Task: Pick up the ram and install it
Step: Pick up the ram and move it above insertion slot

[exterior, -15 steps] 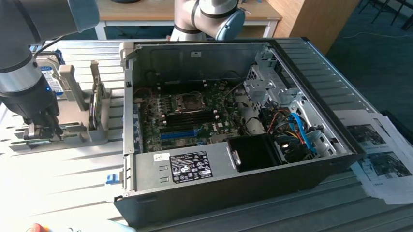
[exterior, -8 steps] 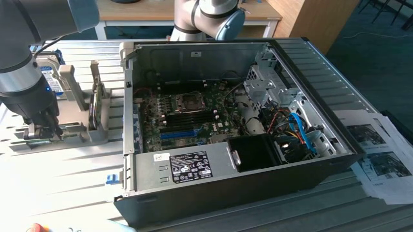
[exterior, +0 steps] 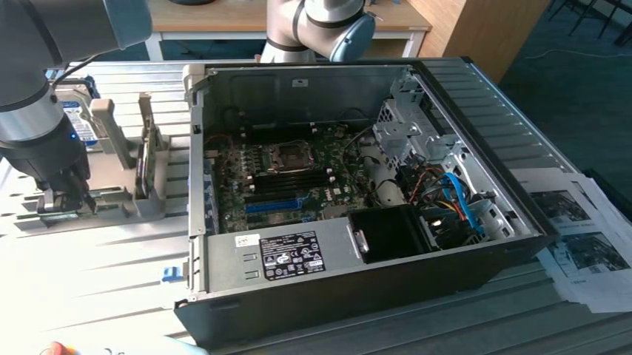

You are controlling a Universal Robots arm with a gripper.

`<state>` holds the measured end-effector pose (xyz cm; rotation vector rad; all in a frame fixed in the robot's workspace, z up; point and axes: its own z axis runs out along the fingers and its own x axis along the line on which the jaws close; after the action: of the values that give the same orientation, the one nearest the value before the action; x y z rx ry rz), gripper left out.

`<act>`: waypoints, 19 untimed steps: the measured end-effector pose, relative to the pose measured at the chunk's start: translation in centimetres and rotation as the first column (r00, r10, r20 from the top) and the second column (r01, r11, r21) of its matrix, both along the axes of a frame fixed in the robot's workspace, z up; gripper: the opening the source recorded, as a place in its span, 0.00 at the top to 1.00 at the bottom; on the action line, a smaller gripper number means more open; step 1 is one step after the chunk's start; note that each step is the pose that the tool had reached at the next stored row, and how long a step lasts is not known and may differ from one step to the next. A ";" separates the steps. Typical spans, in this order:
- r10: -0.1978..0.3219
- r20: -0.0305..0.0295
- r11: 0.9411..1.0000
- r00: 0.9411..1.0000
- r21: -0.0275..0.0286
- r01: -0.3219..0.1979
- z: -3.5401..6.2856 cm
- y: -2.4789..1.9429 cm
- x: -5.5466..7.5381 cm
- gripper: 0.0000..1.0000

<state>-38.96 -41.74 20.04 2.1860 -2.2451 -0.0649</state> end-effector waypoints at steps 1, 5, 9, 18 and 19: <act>0.000 0.000 1.000 1.000 0.000 0.000 0.00 0.00 0.0 0.88; 0.000 0.000 1.000 1.000 0.000 0.000 0.00 0.00 0.0 0.88; 0.000 0.000 1.000 1.000 0.000 0.000 0.21 0.00 0.0 0.88; 0.000 0.000 1.000 1.000 0.000 0.000 1.02 0.00 0.0 0.88; 0.000 0.000 1.000 1.000 0.000 0.000 1.11 0.00 0.0 0.88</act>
<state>-38.96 -41.74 21.15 2.1859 -2.2452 -0.0649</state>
